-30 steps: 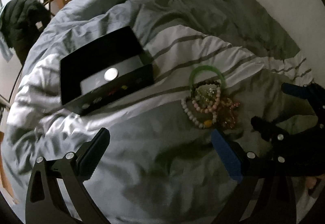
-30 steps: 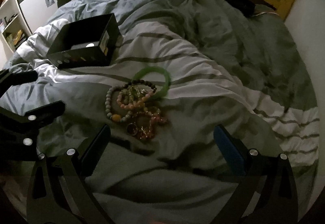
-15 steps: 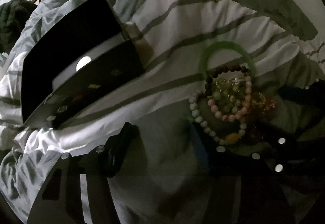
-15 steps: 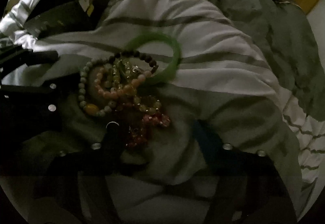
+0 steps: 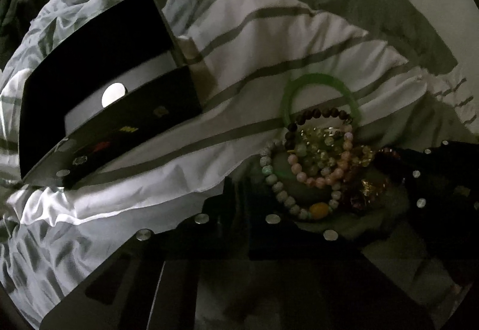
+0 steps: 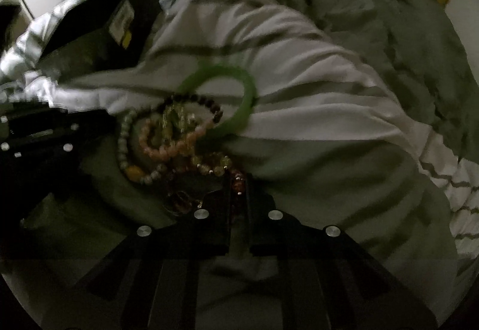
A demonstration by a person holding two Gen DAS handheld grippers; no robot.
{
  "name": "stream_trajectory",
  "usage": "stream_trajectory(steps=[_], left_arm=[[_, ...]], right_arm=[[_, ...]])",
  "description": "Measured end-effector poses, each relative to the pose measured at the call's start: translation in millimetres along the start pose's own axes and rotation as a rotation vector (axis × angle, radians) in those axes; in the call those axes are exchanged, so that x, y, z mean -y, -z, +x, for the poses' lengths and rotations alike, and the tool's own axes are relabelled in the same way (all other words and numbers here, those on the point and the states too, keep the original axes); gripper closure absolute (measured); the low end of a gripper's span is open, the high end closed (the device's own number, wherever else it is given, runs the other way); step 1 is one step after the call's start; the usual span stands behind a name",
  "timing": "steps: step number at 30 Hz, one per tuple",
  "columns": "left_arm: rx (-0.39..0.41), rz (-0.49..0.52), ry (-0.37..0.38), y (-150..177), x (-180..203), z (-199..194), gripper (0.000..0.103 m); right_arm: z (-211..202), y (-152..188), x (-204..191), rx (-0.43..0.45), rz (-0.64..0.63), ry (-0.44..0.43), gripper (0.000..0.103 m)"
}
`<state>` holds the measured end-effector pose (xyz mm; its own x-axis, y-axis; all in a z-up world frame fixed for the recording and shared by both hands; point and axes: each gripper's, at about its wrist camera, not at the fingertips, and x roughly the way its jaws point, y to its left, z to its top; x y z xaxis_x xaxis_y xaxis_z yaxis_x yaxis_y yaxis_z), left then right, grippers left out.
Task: Organize jewelry
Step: 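Move both grippers down to the bracelet pile, then grasp the white bead bracelet with the left gripper while the right grasps the pink pendant bracelet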
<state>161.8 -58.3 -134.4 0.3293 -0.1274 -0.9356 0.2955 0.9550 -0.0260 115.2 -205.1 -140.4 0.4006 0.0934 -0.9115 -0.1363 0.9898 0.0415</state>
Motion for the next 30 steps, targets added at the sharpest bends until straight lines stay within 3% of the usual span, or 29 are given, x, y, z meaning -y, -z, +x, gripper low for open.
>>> stream_trajectory(steps=[5, 12, 19, 22, 24, 25, 27, 30], left_arm=[[0.016, -0.025, 0.025, 2, -5, -9, 0.1], [0.032, -0.03, 0.051, 6, -9, -8, 0.1], [-0.029, -0.077, 0.091, 7, -7, 6, 0.095], [-0.051, -0.091, 0.085, 4, -8, 13, 0.072], [-0.041, -0.084, 0.031, 3, -7, 16, 0.025], [-0.039, -0.084, 0.03, -1, -8, 21, 0.017], [-0.066, -0.079, 0.04, -1, -6, 29, 0.013], [-0.108, -0.029, -0.012, 3, 3, 41, 0.013]], right_arm=[[-19, -1, 10, 0.096, 0.054, -0.09, 0.095], [-28, -3, 29, 0.138, 0.134, -0.169, 0.095], [-24, -5, 27, 0.136, 0.144, -0.162, 0.095], [-24, -5, 28, 0.132, 0.145, -0.161, 0.095], [-23, -5, 28, 0.13, 0.149, -0.161, 0.095], [-23, -5, 28, 0.129, 0.149, -0.162, 0.095], [-22, -6, 28, 0.128, 0.147, -0.159, 0.095], [-23, -6, 28, 0.131, 0.147, -0.157, 0.095]])
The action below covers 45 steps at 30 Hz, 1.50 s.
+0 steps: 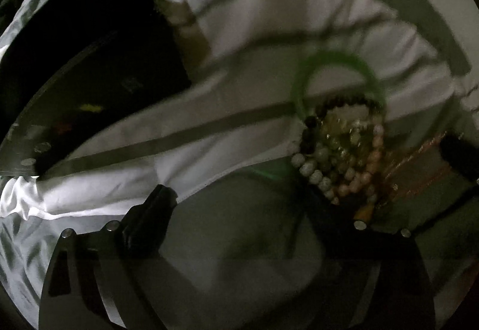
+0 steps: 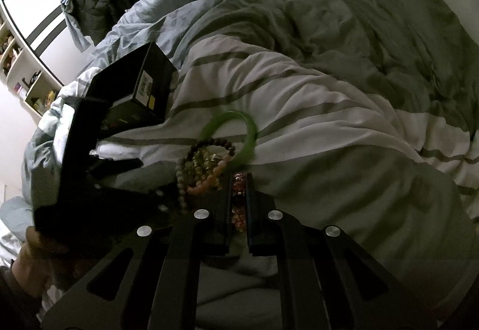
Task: Organize jewelry
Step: 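Grasp the white bead bracelet with the left gripper while the right grasps the pink pendant bracelet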
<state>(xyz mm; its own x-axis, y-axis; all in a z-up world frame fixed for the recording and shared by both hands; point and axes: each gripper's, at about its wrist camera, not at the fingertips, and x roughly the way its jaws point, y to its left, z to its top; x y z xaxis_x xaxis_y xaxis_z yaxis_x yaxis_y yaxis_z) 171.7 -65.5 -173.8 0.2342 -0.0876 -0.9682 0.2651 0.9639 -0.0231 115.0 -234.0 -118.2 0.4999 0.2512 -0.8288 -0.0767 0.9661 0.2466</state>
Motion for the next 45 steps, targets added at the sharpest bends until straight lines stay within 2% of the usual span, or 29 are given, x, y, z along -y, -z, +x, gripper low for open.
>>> stream_trajectory(steps=[2, 4, 7, 9, 12, 13, 14, 18, 23, 24, 25, 27, 28, 30, 33, 35, 37, 39, 40, 41, 42, 45], left_arm=[[0.004, 0.025, -0.036, -2, 6, 0, 0.013], [0.016, 0.023, -0.038, -4, 6, -2, 0.015], [0.027, 0.013, -0.03, 9, 7, -15, 0.034], [0.043, 0.005, -0.009, 10, 3, -25, 0.057], [0.064, -0.005, 0.003, 12, 2, -36, 0.071], [0.066, -0.013, 0.013, 12, 0, -41, 0.073], [0.07, -0.028, 0.027, 22, -3, -48, 0.077], [0.089, -0.093, 0.095, 27, -22, -64, 0.094], [0.1, -0.108, 0.118, 38, -31, -71, 0.096], [0.101, -0.117, 0.137, 37, -33, -73, 0.093], [0.101, -0.128, 0.16, 35, -41, -73, 0.086], [0.114, -0.156, 0.208, 30, -47, -73, 0.036], [0.14, -0.161, 0.197, 27, -44, -73, 0.032], [0.192, -0.146, 0.153, 28, -35, -78, 0.031], [0.233, -0.118, 0.183, 29, -33, -93, 0.027], [0.217, -0.087, 0.188, 30, -25, -86, 0.027], [0.152, -0.061, 0.166, 25, -4, -56, 0.028], [0.073, -0.056, 0.129, 27, -2, -29, 0.04], [0.064, -0.052, 0.115, 29, -2, -23, 0.042], [0.072, -0.047, 0.108, 29, -2, -24, 0.049], [0.08, -0.049, 0.097, 29, -4, -27, 0.063], [0.093, -0.089, 0.1, 29, -15, -34, 0.084]], right_arm=[[0, 0, 1, 0.002, 0.005, 0.0, 0.095], [0, 0, 1, 0.005, 0.007, 0.0, 0.095], [0, 0, 2, 0.007, 0.007, 0.001, 0.095], [-1, 0, 2, 0.009, 0.008, 0.0, 0.095], [-1, -1, 3, 0.012, 0.014, -0.001, 0.095], [-1, -1, 4, 0.012, 0.015, -0.002, 0.095], [-2, 0, 4, 0.012, 0.014, -0.002, 0.095], [-2, 0, 4, 0.014, 0.014, -0.005, 0.095], [-2, 0, 4, 0.015, 0.013, -0.003, 0.095], [-2, 0, 5, 0.014, 0.014, -0.004, 0.095], [-2, 0, 4, 0.014, 0.012, -0.003, 0.095], [-2, 0, 4, 0.012, 0.011, -0.002, 0.095], [-2, 0, 4, 0.011, 0.011, -0.001, 0.095], [-3, 1, 4, 0.011, 0.014, 0.001, 0.095], [-3, 1, 4, 0.009, 0.018, 0.002, 0.095], [-1, 1, 4, 0.006, 0.019, 0.005, 0.095], [-1, 1, 4, 0.005, 0.018, 0.007, 0.095], [-1, 0, 4, 0.004, 0.019, 0.007, 0.095], [-1, 0, 4, 0.005, 0.019, 0.007, 0.095], [-1, 0, 4, 0.004, 0.018, 0.007, 0.095], [-1, 0, 5, 0.003, 0.018, 0.008, 0.095], [-2, 1, 5, 0.004, 0.022, 0.005, 0.094]])
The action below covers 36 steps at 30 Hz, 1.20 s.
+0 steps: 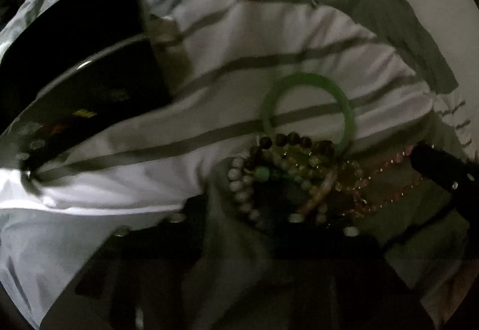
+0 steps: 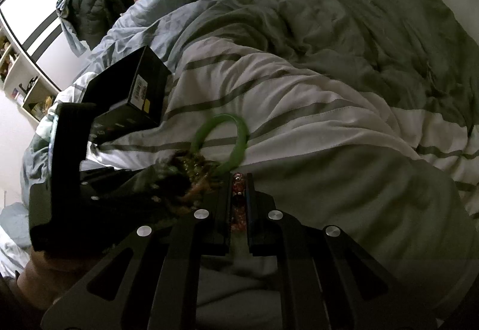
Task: Organize jewelry
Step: 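Grasp the white bead bracelet with the left gripper while the right grasps the pink pendant bracelet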
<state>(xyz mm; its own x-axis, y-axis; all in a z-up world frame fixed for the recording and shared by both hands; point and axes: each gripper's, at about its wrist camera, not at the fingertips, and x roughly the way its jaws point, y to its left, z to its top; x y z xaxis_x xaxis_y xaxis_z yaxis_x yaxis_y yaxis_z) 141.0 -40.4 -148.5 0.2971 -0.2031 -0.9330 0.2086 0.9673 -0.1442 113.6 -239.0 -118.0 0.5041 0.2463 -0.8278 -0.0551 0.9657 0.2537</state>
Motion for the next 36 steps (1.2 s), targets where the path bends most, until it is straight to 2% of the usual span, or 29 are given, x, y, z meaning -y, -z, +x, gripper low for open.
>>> stream_trajectory(steps=[3, 13, 17, 20, 29, 36], left_arm=[[0.003, -0.056, 0.055, -2, -15, -8, 0.09], [0.073, -0.081, 0.129, 0, -27, -35, 0.094], [0.117, -0.072, 0.134, 13, -29, -68, 0.094], [0.154, -0.07, 0.137, 1, -30, -74, 0.095], [0.204, -0.056, 0.161, 0, -27, -99, 0.095], [0.232, -0.038, 0.137, 0, -23, -121, 0.095]], right_arm=[[0, 0, 0, 0.003, 0.001, -0.001, 0.095], [-1, -1, 3, 0.011, 0.007, -0.015, 0.094], [-3, -1, 2, 0.017, 0.005, -0.019, 0.094], [-4, 0, 1, 0.022, 0.0, -0.02, 0.095], [-11, -1, -3, 0.047, -0.012, -0.04, 0.094], [-30, -7, -16, 0.088, -0.041, -0.051, 0.095]])
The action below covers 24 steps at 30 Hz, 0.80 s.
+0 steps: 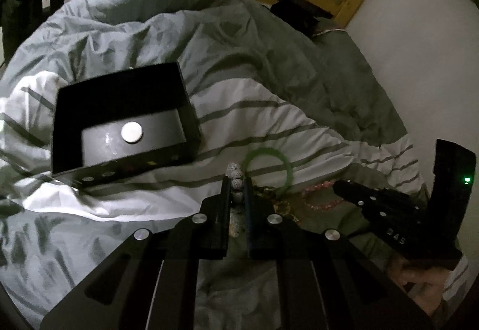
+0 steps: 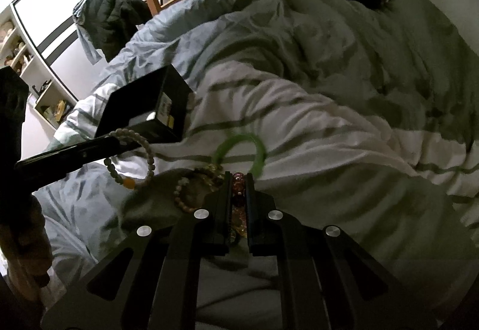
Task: Organize jewelry
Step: 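Grasp the white bead bracelet with the left gripper while the right grasps the pink pendant bracelet, then carry both bracelets over the black box and open both grippers inside it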
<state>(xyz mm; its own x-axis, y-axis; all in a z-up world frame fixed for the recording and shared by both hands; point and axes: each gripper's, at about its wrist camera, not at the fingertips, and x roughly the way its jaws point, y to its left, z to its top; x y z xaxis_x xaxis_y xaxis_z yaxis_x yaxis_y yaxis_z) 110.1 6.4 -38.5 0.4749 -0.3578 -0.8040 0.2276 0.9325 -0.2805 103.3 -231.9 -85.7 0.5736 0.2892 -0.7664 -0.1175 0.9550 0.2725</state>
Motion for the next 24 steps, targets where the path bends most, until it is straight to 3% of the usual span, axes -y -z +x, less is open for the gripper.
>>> stream_trajectory(steps=[12, 24], left_arm=[[0.043, -0.006, -0.105, -20, -22, -28, 0.095], [0.071, -0.028, -0.165, -51, -62, -42, 0.095]], right_arm=[[-19, -32, -39, 0.012, -0.061, -0.007, 0.095], [5, -96, -95, 0.0, -0.144, -0.02, 0.095]])
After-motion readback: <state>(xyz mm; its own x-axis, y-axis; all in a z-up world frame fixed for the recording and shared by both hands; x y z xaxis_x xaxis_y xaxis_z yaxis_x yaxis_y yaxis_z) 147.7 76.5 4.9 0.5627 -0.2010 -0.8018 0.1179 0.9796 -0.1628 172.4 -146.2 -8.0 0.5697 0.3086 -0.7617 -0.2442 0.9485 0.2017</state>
